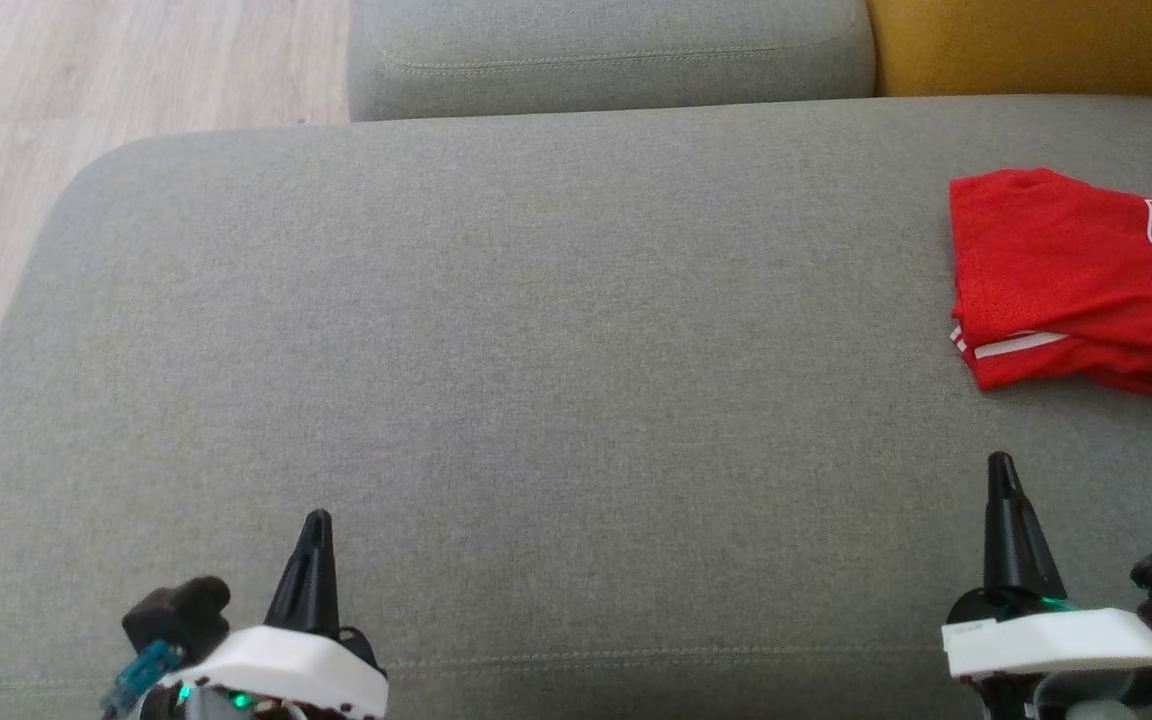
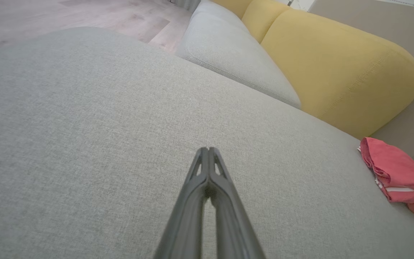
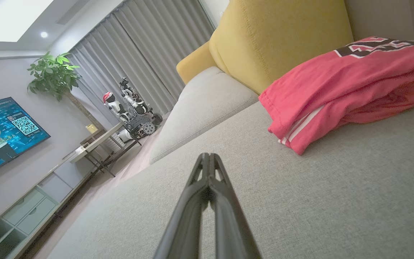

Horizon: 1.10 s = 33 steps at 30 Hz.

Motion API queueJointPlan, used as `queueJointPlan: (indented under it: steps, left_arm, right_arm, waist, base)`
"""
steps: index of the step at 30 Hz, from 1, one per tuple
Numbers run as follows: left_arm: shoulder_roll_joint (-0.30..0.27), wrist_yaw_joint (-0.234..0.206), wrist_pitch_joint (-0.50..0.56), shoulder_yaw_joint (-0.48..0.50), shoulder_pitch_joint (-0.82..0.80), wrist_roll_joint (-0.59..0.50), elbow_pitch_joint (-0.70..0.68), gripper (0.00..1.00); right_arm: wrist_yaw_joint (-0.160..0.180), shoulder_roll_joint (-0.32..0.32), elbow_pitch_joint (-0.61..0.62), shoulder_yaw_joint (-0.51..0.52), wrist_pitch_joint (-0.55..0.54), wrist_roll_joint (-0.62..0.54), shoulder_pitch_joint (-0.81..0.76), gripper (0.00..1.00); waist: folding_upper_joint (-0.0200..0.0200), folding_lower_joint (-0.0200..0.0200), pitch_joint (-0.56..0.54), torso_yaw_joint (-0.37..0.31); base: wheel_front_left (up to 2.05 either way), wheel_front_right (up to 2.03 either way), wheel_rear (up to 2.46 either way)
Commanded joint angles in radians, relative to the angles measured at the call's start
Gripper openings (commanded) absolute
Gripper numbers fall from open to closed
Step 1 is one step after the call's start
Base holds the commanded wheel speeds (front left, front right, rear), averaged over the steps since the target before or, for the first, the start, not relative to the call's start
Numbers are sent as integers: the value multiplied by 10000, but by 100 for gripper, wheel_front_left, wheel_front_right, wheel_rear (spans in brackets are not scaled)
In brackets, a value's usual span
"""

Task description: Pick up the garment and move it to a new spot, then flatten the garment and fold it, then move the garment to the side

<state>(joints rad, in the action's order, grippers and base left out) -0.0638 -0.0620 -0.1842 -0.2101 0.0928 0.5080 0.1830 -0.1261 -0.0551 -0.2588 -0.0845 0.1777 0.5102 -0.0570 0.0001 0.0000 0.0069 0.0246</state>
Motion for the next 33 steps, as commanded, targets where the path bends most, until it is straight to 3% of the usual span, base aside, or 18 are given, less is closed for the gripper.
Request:
queueJointPlan:
  steps: [1,33]
  left_arm:
    - [-137,98,63,259,-541,363,-267,0]
    - [-209,728,879,1055,-1021,4217,7,0]
  right_arm:
    - [-20,-178,292,23,-66,395,545,0]
    - [-29,-252,255,485,-874,4216,906,0]
  waist:
    - [-1,0,-1,-4]
    - [-1,0,-12,-88]
  base:
    - [0,0,0]
    - [0,0,0]
